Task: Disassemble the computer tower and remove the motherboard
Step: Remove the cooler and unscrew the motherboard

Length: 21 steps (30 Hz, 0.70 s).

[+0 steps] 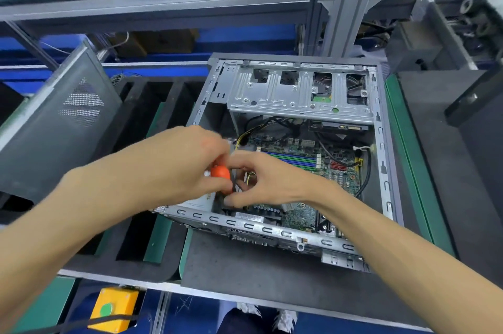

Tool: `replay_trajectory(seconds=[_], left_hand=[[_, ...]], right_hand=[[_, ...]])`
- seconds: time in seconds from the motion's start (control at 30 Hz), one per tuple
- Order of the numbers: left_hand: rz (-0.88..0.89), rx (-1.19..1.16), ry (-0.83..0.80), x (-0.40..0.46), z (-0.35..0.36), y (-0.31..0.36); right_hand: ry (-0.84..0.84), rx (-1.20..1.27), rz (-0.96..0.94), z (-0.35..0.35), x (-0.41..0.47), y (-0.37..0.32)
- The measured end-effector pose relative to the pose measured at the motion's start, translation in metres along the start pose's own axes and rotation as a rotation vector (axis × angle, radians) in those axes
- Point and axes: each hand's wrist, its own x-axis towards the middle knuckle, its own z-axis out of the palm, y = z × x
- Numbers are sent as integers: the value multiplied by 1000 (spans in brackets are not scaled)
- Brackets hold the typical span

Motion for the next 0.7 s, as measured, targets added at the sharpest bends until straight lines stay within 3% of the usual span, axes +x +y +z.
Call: replay_trajectory(seconds=[0.07, 0.13, 0.2, 0.23, 0.33, 0.4, 0.47, 0.57, 0.63, 0.7], left_hand=[[-104, 311, 34, 6, 6, 4], [-33, 506, 84, 7, 19, 13], [-50, 372, 175, 2, 17, 15], [-41, 196, 174, -2, 14, 13], [117, -163, 31, -9, 7, 4], [51, -85, 4, -8, 8, 1], [-87, 196, 57, -1, 10, 3], [-78, 453, 140, 1, 11, 14], [-115, 312, 163, -2, 15, 11], [-4, -41, 101, -7, 13, 5]], right_hand=[[-30, 3, -10, 5, -1, 0], [-1, 12, -1, 7, -1, 0], [15, -1, 23, 5, 0, 3], [13, -9, 42, 4, 0, 4], [4, -39, 74, 2, 1, 6], [-23, -35, 66, 3, -1, 5], [-28, -9, 61, 5, 0, 3], [22, 10, -20, 6, 2, 0], [55, -2, 8, 4, 3, 0], [62, 8, 55, 0, 1, 1]])
